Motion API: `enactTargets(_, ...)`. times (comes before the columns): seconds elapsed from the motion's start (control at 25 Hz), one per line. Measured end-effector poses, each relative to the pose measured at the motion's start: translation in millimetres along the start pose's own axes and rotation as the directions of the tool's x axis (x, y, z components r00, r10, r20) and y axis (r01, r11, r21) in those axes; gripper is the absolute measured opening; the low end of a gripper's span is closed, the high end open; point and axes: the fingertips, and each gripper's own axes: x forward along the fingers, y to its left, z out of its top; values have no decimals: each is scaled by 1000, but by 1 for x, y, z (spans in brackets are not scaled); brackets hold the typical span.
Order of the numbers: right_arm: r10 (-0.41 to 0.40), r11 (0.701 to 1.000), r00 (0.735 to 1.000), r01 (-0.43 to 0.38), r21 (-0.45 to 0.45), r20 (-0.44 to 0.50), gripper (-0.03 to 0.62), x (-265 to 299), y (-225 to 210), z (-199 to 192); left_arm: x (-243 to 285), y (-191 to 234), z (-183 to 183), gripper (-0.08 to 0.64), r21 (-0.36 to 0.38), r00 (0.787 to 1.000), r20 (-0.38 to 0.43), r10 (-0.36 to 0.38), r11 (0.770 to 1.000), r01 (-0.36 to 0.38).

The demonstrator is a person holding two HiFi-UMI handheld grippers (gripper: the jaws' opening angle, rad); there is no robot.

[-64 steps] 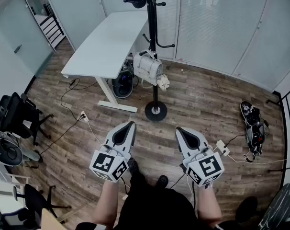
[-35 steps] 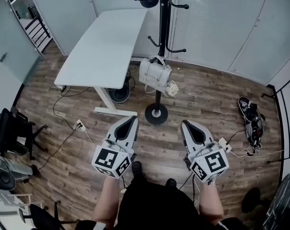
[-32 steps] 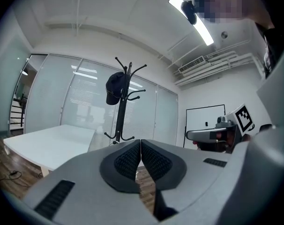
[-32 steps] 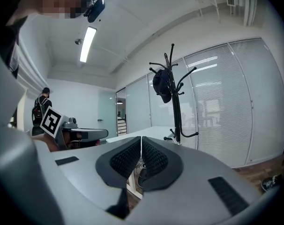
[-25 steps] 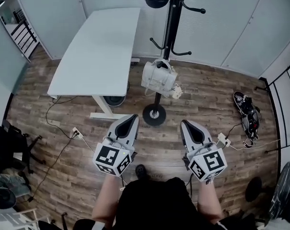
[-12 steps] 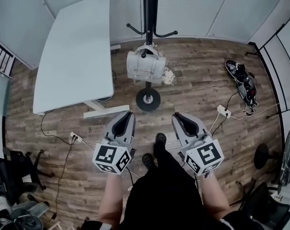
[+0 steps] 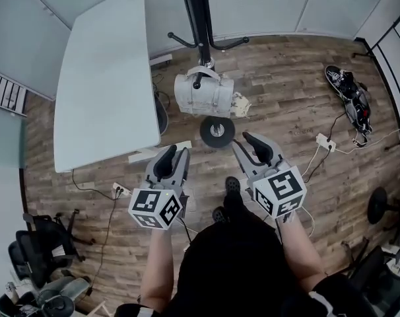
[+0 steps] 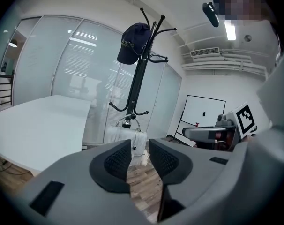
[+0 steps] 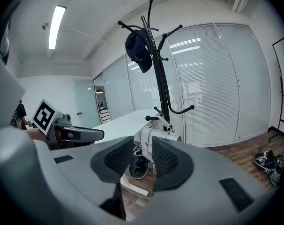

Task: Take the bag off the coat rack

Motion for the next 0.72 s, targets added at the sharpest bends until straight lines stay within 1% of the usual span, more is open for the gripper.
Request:
enactTargets(0.12,24,1000,999,-24,0,-36,157,21,-11,-7,22,6,0,150,0,1000,-7,9,1000,-9)
enactTargets(0.28,36,999,997,-34,30,-67,200,44,-28,-20,46,9,-10,205,-4,1000,-22,16,1000,-17)
enactTargets(0.52,40,998,991,-34,50,-128,226,71,-50,-42,73,19,-27,253,5,997,-69,37,999,-37)
enactTargets(0.6,38,998,987,-29,62,-153,236,77,-51,-52,77,24,-32,253,7,994,-100,35,999,-34)
enactTargets(0.72,23,997,983,-10,71,-184,249,89,-54,-63,86,35,-35,266,34,991,-131,29,999,-25)
